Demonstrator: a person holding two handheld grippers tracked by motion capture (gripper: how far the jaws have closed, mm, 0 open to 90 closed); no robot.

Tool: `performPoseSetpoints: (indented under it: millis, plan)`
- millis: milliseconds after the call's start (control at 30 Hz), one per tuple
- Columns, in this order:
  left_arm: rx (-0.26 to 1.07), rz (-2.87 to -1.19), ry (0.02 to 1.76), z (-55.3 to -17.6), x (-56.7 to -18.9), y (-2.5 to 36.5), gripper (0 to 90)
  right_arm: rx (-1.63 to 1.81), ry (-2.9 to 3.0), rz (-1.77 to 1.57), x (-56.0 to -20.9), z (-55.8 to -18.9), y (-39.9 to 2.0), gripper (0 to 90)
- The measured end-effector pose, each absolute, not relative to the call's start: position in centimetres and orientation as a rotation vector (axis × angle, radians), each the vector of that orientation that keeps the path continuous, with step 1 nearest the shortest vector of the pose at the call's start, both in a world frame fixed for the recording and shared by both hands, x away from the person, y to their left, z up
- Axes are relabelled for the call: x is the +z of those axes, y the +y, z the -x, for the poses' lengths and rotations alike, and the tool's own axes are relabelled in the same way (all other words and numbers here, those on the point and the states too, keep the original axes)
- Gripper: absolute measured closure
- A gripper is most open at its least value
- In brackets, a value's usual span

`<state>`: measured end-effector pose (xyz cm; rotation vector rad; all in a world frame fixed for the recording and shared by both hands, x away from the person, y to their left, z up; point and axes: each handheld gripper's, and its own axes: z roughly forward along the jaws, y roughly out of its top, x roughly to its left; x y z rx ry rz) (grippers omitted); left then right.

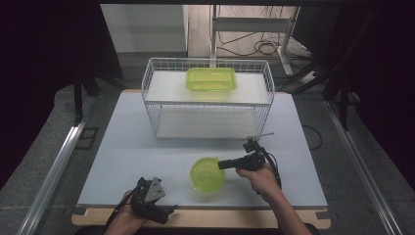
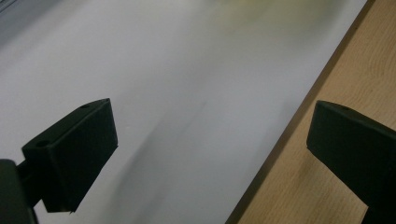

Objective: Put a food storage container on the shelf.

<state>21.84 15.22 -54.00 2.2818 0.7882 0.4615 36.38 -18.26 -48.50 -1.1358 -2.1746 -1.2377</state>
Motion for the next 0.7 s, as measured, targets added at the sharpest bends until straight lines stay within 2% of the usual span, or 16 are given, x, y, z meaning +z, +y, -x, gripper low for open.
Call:
performPoseSetpoints:
  millis: [700]
  plan:
    - [0.461,-2.284,0.788,-21.83,-54.03,15.21,1.7,-1.287,-2.105,1.14,-48.41,-36.63,-18.89,83.8]
